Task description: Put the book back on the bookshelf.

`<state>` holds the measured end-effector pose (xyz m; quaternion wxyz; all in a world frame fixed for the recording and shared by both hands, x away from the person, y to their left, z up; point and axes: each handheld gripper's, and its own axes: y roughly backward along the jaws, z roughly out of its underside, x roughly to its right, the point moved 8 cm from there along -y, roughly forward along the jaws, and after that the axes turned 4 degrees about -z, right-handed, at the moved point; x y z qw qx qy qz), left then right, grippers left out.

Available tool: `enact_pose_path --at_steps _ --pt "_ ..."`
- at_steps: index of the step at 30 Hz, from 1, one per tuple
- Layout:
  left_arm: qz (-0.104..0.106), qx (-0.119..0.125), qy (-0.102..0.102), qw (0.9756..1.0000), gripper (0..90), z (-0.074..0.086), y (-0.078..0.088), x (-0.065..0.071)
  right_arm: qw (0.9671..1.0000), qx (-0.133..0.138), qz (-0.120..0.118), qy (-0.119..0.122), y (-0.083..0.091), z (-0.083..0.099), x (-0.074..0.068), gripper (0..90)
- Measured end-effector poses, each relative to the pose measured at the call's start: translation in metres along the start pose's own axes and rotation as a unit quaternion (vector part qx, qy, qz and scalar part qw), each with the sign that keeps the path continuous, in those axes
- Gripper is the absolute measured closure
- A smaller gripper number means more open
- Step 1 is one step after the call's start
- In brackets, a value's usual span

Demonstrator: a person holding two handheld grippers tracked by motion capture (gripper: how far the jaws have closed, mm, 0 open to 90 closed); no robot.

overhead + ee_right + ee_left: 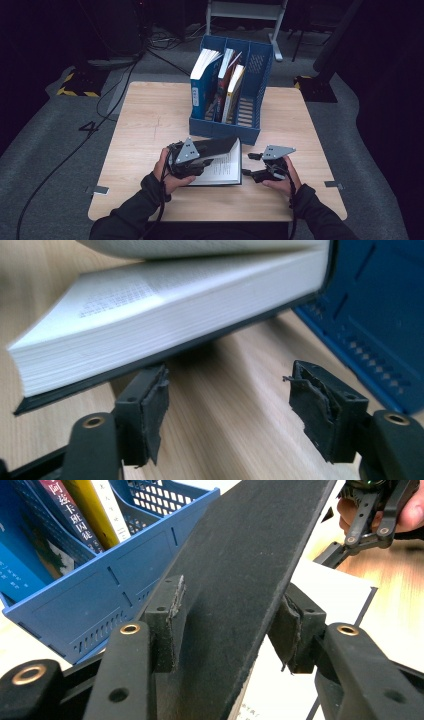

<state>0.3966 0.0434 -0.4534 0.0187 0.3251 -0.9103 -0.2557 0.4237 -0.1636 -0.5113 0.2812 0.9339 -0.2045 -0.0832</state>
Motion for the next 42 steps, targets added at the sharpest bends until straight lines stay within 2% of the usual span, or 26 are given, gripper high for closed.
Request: enact_pose_path --at_steps 8,12,14,17,22,25,32,35,39,42 --pt "0.006 0.024 0.028 0.9993 50.7 0.003 0.010 -0.007 0.9989 0.046 -0.009 0.004 0.008 -0.017 -0.005 33.9" --pt "0.006 0.031 0.033 0.9989 49.7 0.005 0.014 -0.009 0.9981 0.060 -0.015 0.006 0.009 -0.025 -0.008 33.8" --pt "0.002 0.033 0.037 0.9988 49.4 0.008 0.018 -0.009 0.9969 0.072 -0.027 0.013 0.008 -0.035 -0.013 33.8" --pt "0.000 0.035 0.040 0.9986 48.6 0.011 0.021 -0.009 0.9961 0.080 -0.032 0.018 0.007 -0.044 -0.017 33.8" --pt "-0.005 0.031 0.037 0.9988 47.0 0.016 0.027 -0.008 0.9943 0.100 -0.033 0.017 0.006 -0.059 -0.020 33.8" --pt "-0.004 0.032 0.043 0.9986 45.8 0.019 0.030 -0.007 0.9929 0.110 -0.043 0.012 0.004 -0.067 -0.021 33.9" --pt "-0.004 0.031 0.048 0.9983 43.4 0.025 0.034 -0.006 0.9914 0.110 -0.068 0.018 -0.004 -0.080 -0.029 34.3" --pt "0.002 0.033 0.053 0.9981 43.4 0.028 0.037 -0.007 0.9908 0.106 -0.079 0.028 -0.011 -0.087 -0.035 34.3" --pt "0.015 0.036 0.055 0.9977 44.1 0.029 0.039 -0.010 0.9908 0.105 -0.074 0.042 -0.013 -0.092 -0.038 34.3" --pt "0.024 0.041 0.060 0.9971 44.4 0.028 0.039 -0.009 0.9906 0.108 -0.075 0.038 -0.013 -0.094 -0.039 34.3"
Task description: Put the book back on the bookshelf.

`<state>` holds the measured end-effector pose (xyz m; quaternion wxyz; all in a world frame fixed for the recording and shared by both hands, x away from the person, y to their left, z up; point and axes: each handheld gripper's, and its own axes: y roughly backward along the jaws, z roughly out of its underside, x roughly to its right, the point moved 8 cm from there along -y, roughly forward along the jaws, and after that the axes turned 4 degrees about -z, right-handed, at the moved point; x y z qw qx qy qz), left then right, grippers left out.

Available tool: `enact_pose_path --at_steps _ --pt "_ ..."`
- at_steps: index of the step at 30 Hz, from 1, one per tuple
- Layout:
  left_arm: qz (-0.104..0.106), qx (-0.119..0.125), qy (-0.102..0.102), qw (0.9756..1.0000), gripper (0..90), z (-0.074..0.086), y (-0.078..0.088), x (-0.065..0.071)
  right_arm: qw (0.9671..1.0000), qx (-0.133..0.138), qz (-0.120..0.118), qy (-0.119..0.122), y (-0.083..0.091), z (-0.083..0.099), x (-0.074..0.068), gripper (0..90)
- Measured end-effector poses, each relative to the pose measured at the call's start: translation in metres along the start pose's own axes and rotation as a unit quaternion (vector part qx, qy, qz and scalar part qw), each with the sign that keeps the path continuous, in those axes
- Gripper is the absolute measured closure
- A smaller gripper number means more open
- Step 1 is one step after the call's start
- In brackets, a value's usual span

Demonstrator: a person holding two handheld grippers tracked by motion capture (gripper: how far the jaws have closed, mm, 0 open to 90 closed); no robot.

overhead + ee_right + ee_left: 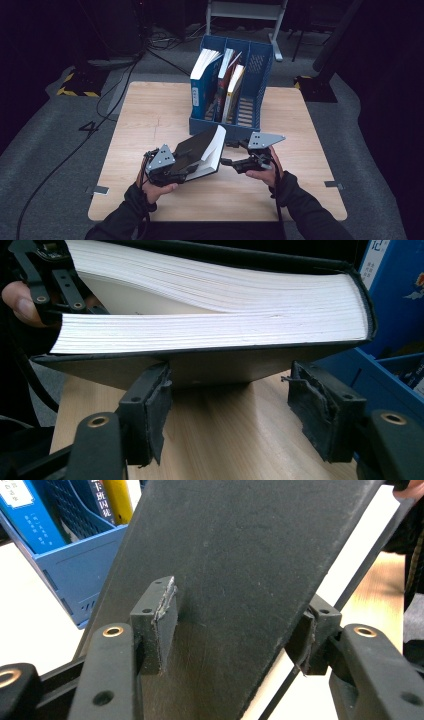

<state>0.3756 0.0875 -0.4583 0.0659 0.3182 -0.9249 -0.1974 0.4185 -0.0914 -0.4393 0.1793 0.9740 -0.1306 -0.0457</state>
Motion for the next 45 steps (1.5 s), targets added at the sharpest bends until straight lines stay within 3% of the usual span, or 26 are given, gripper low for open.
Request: enact_pose_path --at_steps 8,9,18,23,26,36,37,39,42,44,45 --pt "0.043 0.018 0.007 0.9989 45.7 -0.005 -0.003 0.009 0.9998 0.018 -0.001 0.011 0.013 -0.009 -0.007 34.3" --pt "0.053 0.020 0.005 0.9984 46.0 -0.007 -0.006 0.013 0.9995 0.022 0.003 0.021 0.018 -0.013 -0.008 34.3" --pt "0.082 0.025 -0.009 0.9963 47.2 -0.017 -0.022 0.018 0.9988 0.023 0.021 0.037 0.033 -0.020 -0.005 35.1" --pt "0.099 0.025 -0.013 0.9947 47.5 -0.022 -0.031 0.017 0.9986 0.025 0.018 0.042 0.038 -0.023 -0.004 35.1" --pt "0.094 0.023 -0.029 0.9949 48.4 -0.025 -0.036 0.017 0.9986 0.029 0.020 0.040 0.040 -0.024 -0.002 35.1" --pt "0.063 0.012 -0.064 0.9959 49.1 -0.024 -0.029 0.017 0.9982 0.025 0.021 0.050 0.032 -0.024 -0.010 35.1" --pt "0.046 0.008 -0.069 0.9965 44.4 -0.023 -0.026 0.017 0.9983 0.022 0.018 0.051 0.030 -0.023 -0.013 35.1" --pt "0.036 0.004 -0.073 0.9967 38.3 -0.022 -0.022 0.018 0.9982 0.018 0.018 0.054 0.027 -0.021 -0.014 35.0" --pt "0.039 -0.007 -0.080 0.9960 30.7 -0.018 -0.019 0.021 0.9982 0.017 0.018 0.055 0.026 -0.020 -0.014 35.1" --pt "0.026 -0.025 -0.101 0.9943 27.8 -0.010 -0.021 0.029 0.9983 0.016 0.018 0.053 0.024 -0.019 -0.014 35.4" --pt "0.027 -0.027 -0.097 0.9946 26.1 -0.009 -0.023 0.031 0.9983 0.015 0.018 0.054 0.023 -0.019 -0.014 35.4"
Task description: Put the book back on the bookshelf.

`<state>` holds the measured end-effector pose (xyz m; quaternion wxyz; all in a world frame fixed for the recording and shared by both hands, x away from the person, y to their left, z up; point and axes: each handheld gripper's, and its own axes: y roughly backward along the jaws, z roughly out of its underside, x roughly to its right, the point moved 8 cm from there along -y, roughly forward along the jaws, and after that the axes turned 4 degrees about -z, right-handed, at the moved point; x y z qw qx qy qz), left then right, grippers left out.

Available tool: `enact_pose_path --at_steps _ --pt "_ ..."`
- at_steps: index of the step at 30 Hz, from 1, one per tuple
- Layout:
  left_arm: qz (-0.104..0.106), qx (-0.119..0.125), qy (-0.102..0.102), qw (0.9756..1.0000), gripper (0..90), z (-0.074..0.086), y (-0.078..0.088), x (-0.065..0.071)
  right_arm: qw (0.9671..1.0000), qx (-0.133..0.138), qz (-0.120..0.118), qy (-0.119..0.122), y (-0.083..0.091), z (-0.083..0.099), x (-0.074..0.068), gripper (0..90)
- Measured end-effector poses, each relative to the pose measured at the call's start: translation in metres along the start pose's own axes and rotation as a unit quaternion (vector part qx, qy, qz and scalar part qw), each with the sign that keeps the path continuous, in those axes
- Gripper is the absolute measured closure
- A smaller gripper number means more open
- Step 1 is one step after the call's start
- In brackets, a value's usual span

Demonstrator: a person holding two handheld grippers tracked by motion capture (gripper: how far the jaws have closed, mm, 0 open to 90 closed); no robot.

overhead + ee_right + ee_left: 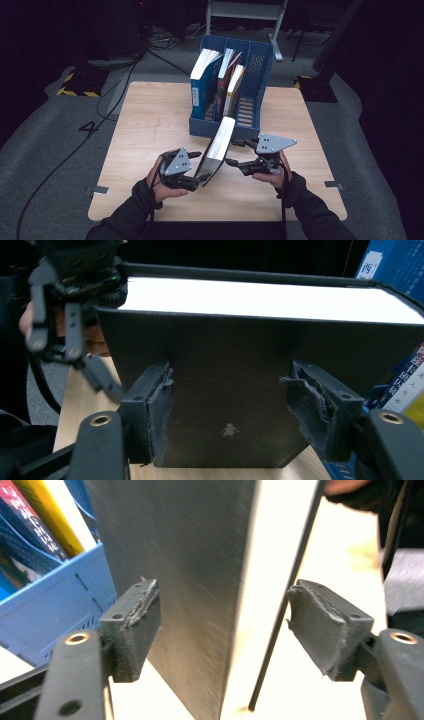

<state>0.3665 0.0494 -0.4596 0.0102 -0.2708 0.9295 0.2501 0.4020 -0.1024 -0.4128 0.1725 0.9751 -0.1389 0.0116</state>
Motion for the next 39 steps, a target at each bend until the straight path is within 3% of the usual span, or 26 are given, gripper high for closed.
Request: enact_pose_path --at_steps 7,9,11,17,18,19,22,28,30,36,39 --pt "-0.039 -0.016 0.026 0.9988 17.2 0.006 -0.020 0.007 1.0000 -0.003 0.000 0.002 -0.007 0.001 -0.001 35.3" --pt "-0.063 -0.017 0.040 0.9971 15.6 0.007 -0.028 0.007 1.0000 -0.002 -0.002 0.000 -0.008 0.001 -0.001 34.7" --pt "-0.074 -0.008 0.058 0.9956 15.4 0.006 -0.032 0.006 1.0000 0.000 -0.001 -0.002 -0.009 0.000 -0.001 34.6" --pt "-0.120 0.016 0.082 0.9893 20.1 0.004 -0.042 -0.001 1.0000 0.003 0.005 -0.002 -0.013 -0.001 0.000 33.1" --pt "-0.120 0.016 0.082 0.9893 23.7 0.004 -0.042 -0.001 1.0000 0.003 0.006 -0.001 -0.014 -0.001 0.000 33.1" --pt "-0.112 0.024 0.095 0.9889 24.6 0.004 -0.042 -0.004 1.0000 0.003 0.006 -0.001 -0.014 -0.001 0.000 33.3" --pt "-0.107 0.028 0.097 0.9891 25.2 0.005 -0.041 -0.005 0.9999 0.000 0.013 -0.003 -0.016 0.000 0.002 34.2" --pt "-0.094 0.030 0.090 0.9910 32.8 0.009 -0.036 -0.010 0.9999 -0.007 0.008 -0.005 -0.013 0.003 0.006 34.2" --pt "-0.089 0.029 0.091 0.9914 38.9 0.012 -0.031 -0.016 0.9997 -0.007 0.017 -0.014 -0.008 0.005 0.013 34.7" --pt "-0.080 0.030 0.108 0.9905 45.9 0.015 -0.025 -0.030 0.9996 -0.018 0.012 -0.020 -0.001 0.012 0.021 34.2" --pt "-0.064 0.035 0.122 0.9898 50.0 0.017 -0.021 -0.035 0.9992 -0.028 0.023 -0.017 0.003 0.016 0.025 33.9"
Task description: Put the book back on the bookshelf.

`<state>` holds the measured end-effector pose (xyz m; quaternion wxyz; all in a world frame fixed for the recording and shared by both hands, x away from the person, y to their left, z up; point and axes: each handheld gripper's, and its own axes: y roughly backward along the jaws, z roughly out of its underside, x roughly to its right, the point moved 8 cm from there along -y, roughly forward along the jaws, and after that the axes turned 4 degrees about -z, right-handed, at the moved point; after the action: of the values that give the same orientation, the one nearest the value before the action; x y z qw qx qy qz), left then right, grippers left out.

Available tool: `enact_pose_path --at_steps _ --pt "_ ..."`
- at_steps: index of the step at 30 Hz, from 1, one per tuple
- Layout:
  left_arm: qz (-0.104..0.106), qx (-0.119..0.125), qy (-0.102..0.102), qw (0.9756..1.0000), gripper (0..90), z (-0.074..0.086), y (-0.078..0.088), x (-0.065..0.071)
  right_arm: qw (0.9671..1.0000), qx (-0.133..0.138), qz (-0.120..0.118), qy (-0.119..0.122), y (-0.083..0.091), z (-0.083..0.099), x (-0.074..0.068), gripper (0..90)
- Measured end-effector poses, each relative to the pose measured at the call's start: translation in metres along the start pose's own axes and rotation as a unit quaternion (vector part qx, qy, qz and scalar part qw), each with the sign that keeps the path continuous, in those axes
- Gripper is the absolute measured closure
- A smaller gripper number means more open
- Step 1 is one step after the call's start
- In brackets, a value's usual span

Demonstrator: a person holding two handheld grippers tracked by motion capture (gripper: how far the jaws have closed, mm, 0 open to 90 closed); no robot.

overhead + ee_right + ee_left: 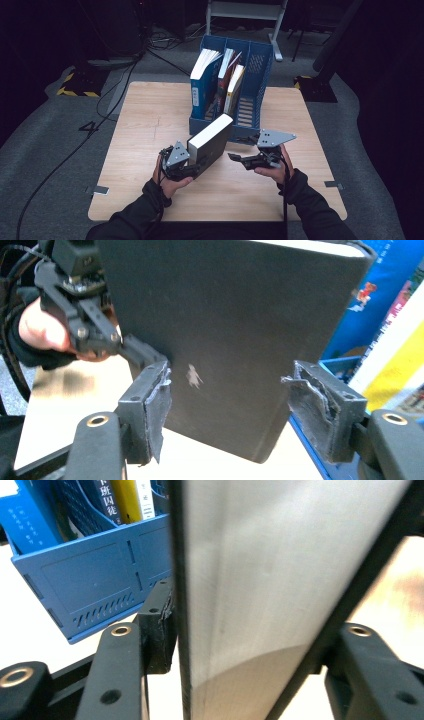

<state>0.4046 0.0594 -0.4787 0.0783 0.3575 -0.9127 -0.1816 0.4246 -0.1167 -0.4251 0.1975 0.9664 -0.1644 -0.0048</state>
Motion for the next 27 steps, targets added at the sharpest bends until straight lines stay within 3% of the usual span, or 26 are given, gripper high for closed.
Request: enact_pose_path --at_steps 4,7,12,15,20,23,27 --pt "0.021 -0.003 -0.012 0.9997 50.9 0.001 0.003 0.003 0.9999 -0.009 0.013 0.002 0.006 0.004 0.005 33.5" --pt "0.055 -0.006 -0.019 0.9983 51.0 0.001 0.005 0.012 0.9997 -0.018 0.019 -0.001 0.014 0.011 0.010 32.8" --pt "0.114 -0.010 -0.034 0.9929 50.6 0.001 0.005 0.030 0.9994 -0.030 0.017 0.004 0.025 0.023 0.008 31.9" --pt "0.145 -0.014 -0.045 0.9882 50.4 0.001 0.005 0.042 0.9992 -0.039 0.008 0.008 0.030 0.030 0.004 31.2" --pt "0.187 -0.017 -0.057 0.9806 49.5 0.000 0.004 0.055 0.9985 -0.044 -0.028 0.015 0.036 0.036 -0.006 27.7" --pt "0.197 -0.018 -0.056 0.9786 48.7 -0.001 0.002 0.055 0.9978 -0.038 -0.051 0.021 0.035 0.033 -0.011 28.4" --pt "0.197 -0.023 -0.077 0.9770 48.7 -0.001 0.002 0.055 0.9966 -0.031 -0.073 0.024 0.029 0.027 -0.015 31.3"
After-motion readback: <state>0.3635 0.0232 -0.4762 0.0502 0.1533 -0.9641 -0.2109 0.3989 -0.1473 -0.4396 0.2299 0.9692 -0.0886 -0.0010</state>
